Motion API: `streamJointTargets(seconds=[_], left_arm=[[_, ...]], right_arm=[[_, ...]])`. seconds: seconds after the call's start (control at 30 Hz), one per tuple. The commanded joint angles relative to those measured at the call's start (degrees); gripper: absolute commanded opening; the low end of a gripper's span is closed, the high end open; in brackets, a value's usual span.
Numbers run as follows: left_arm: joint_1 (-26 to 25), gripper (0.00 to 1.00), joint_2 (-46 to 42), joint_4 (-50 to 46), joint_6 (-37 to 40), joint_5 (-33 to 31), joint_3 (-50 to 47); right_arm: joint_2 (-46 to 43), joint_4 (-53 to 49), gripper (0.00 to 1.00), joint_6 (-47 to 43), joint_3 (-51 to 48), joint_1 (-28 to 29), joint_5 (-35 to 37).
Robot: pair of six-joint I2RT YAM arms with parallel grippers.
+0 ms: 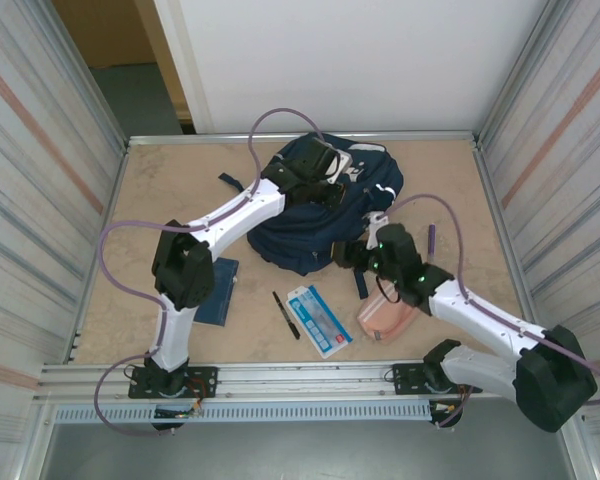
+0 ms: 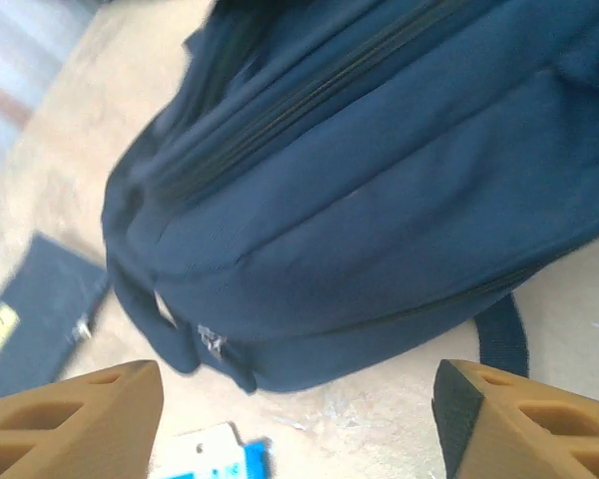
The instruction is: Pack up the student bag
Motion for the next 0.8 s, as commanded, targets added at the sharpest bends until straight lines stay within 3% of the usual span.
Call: streamJointTargets(seconds=[0.0, 0.23, 0.47, 0.67, 0.77], left_arm=[[0.7, 0.0, -5.4, 4.8, -1.7, 2.6, 0.3], [0.7, 0.0, -7.1, 5.6, -3.6, 4.1, -1.1], [0.7, 0.0, -7.9, 6.5, -6.0, 6.4, -2.7], [0.7, 0.0, -8.3, 8.2, -9.8, 6.6, -5.0], [0.8, 0.0, -9.4, 10.4, -11.3, 7.4, -7.0]], right_arm=[[2.2, -12.0, 0.7, 15.9, 4.8, -2.9, -10.9], [7.8, -11.8, 0.81, 29.7, 8.5, -1.6, -9.7], [13.7, -6.0, 0.81, 33.8, 11.6, -1.2, -10.0], [17.6, 1.8, 0.75, 37.5, 11.3, -0.5, -6.8], [19.3, 6.5, 0.56, 38.9, 10.3, -0.8, -7.8]])
